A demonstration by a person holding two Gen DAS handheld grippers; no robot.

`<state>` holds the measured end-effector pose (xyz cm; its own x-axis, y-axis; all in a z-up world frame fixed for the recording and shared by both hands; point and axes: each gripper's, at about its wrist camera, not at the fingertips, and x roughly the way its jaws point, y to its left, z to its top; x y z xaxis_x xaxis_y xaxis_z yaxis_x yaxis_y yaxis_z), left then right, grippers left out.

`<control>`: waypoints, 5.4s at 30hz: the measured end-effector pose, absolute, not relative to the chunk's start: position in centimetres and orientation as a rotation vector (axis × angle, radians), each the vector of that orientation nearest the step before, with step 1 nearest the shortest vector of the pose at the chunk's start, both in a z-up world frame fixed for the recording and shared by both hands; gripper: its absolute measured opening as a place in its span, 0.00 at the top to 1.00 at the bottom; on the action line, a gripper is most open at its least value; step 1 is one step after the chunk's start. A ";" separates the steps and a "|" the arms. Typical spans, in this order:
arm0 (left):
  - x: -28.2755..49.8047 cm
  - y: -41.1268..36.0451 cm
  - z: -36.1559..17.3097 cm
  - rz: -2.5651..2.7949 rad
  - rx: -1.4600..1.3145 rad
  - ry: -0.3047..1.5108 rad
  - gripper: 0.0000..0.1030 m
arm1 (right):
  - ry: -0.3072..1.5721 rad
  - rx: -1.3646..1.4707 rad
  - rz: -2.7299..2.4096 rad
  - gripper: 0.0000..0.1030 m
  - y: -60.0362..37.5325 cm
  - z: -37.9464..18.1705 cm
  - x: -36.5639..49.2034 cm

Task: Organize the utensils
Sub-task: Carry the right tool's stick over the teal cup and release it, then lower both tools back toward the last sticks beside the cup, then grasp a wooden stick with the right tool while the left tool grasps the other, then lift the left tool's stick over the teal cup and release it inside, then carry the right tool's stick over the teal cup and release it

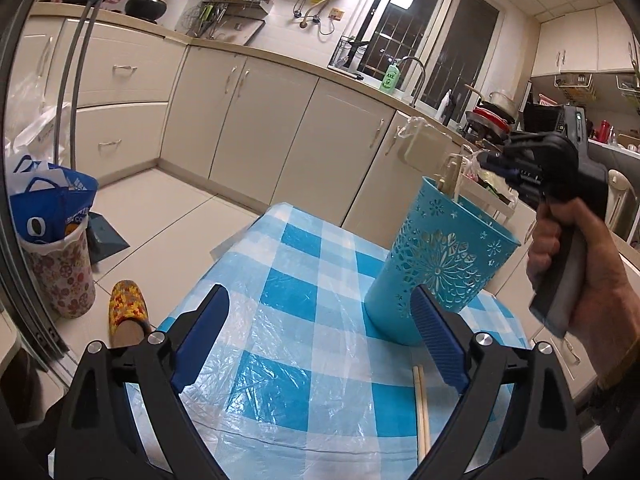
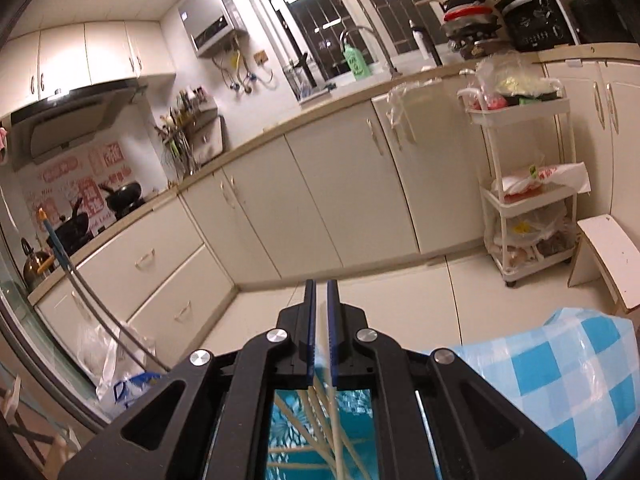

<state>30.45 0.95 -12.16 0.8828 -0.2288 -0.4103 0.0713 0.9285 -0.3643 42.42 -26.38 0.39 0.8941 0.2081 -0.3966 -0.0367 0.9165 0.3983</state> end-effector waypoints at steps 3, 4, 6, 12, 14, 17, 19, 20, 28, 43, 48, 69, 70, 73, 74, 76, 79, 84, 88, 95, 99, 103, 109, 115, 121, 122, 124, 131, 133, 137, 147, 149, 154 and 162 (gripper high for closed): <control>30.2 0.8 -12.0 -0.154 -0.336 0.460 0.15 | 0.445 0.406 0.131 0.91 -27.1 0.5 40.6; 30.1 0.7 -12.0 -0.149 -0.330 0.465 0.14 | 0.433 0.418 0.133 0.84 -27.5 0.6 39.2; 29.7 0.5 -11.7 -0.142 -0.316 0.478 0.14 | 0.414 0.433 0.136 0.77 -28.0 0.8 36.5; 27.7 -0.4 -9.7 -0.126 -0.243 0.465 0.14 | 0.496 0.416 0.125 0.75 -28.1 -2.6 26.6; 26.8 -0.6 -9.0 -0.123 -0.219 0.454 0.14 | 0.540 0.416 0.108 0.75 -27.8 -4.5 23.5; 25.5 -1.0 -8.0 -0.124 -0.193 0.446 0.12 | 0.606 0.438 0.084 0.75 -27.7 -6.7 19.9; 24.9 -1.2 -7.6 -0.124 -0.178 0.449 0.11 | 0.621 0.441 0.073 0.74 -27.6 -7.4 18.3; 24.7 -1.4 -7.4 -0.123 -0.168 0.454 0.11 | 0.627 0.443 0.072 0.73 -27.4 -7.6 17.6; 23.2 -1.6 -6.1 -0.125 -0.129 0.468 0.09 | 0.646 0.448 0.079 0.70 -26.8 -7.4 15.8; 24.3 0.1 -7.3 -0.107 -0.113 0.587 0.07 | 0.810 0.274 0.138 0.73 -20.6 -10.9 21.0; 24.8 1.5 -8.5 -0.081 -0.116 0.627 0.07 | 0.867 0.235 0.119 0.76 -19.3 -13.1 23.7; 29.8 -9.4 -12.7 -0.328 0.148 0.789 0.09 | 0.965 0.033 0.088 0.94 -23.7 -14.3 23.7; 30.2 -10.5 -13.2 -0.341 0.168 0.810 0.10 | 0.978 0.044 0.089 0.94 -24.5 -14.4 23.4; 31.3 -12.4 -14.4 -0.359 0.196 0.868 0.20 | 0.987 0.063 0.081 0.94 -25.6 -14.3 23.2; 31.6 -12.8 -14.8 -0.358 0.199 0.885 0.22 | 0.993 0.070 0.083 0.93 -25.8 -14.4 23.3; 32.0 -13.4 -15.4 -0.360 0.199 0.916 0.27 | 0.988 0.067 0.091 0.92 -25.8 -14.4 23.5; 32.4 -13.8 -16.3 -0.373 0.209 0.954 0.46 | 0.974 0.034 0.101 0.92 -25.2 -14.5 24.0; 33.1 -14.0 -16.7 -0.437 0.183 0.982 0.95 | 0.960 0.061 0.115 0.94 -25.6 -14.6 24.0; 32.9 -12.9 -15.9 -0.496 0.096 0.964 0.95 | 0.916 0.384 0.163 0.94 -29.0 -14.9 24.0; 28.3 -10.2 -6.9 -0.721 -0.054 0.601 0.95 | 0.809 0.637 0.168 0.94 -32.1 -15.2 23.8; 29.3 -9.3 -0.4 -0.719 -0.131 0.374 0.95 | 0.813 0.646 0.165 0.94 -32.2 -15.2 23.9; 32.3 -9.5 3.9 -0.659 -0.183 0.203 0.95 | 0.811 0.628 0.171 0.94 -31.8 -15.1 23.8; 38.9 -11.1 5.2 -0.538 -0.304 0.100 0.95 | 0.806 0.625 0.183 0.94 -31.9 -15.4 23.8; 42.6 -12.3 3.3 -0.451 -0.303 0.107 0.95 | 0.799 0.639 0.200 0.94 -32.1 -15.5 23.7; 43.3 -13.6 1.4 -0.392 -0.206 0.128 0.95 | 0.794 0.655 0.205 0.94 -32.3 -15.6 23.6; 43.1 -13.6 1.3 -0.385 -0.192 0.125 0.95 | 0.793 0.655 0.206 0.94 -32.3 -15.6 23.6; 42.8 -13.9 0.8 -0.373 -0.165 0.124 0.95 | 0.793 0.655 0.206 0.94 -32.3 -15.5 23.6; 42.0 -13.6 -1.2 -0.372 -0.118 0.212 0.90 | 0.790 0.654 0.204 0.94 -32.3 -15.5 23.6; 41.7 -13.6 -1.5 -0.376 -0.096 0.243 0.79 | 0.786 0.659 0.205 0.94 -32.4 -15.4 23.5; 39.7 -11.7 -1.0 -0.361 -0.102 0.252 0.44 | 0.743 0.690 0.221 0.94 -33.0 -15.0 23.1; 30.9 -1.9 -2.3 -0.219 -0.187 0.284 0.15 | 0.477 0.727 0.340 0.94 -32.7 -6.4 23.9; 29.5 -0.4 -3.4 -0.195 -0.199 0.322 0.14 | 0.406 0.716 0.364 0.94 -32.2 -3.6 25.0; 26.7 1.6 -5.7 -0.163 -0.217 0.399 0.12 | 0.272 0.643 0.368 0.94 -29.9 3.3 32.1; 25.9 3.6 -6.9 -0.150 -0.271 0.435 0.11 | 0.365 0.485 0.257 0.94 -25.6 3.4 42.6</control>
<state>25.86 3.61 -6.91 0.8969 -0.2000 -0.3945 0.0851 0.9532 -0.2900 42.59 -25.60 3.37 0.9039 0.3242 -0.2791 -0.1535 0.8547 0.4959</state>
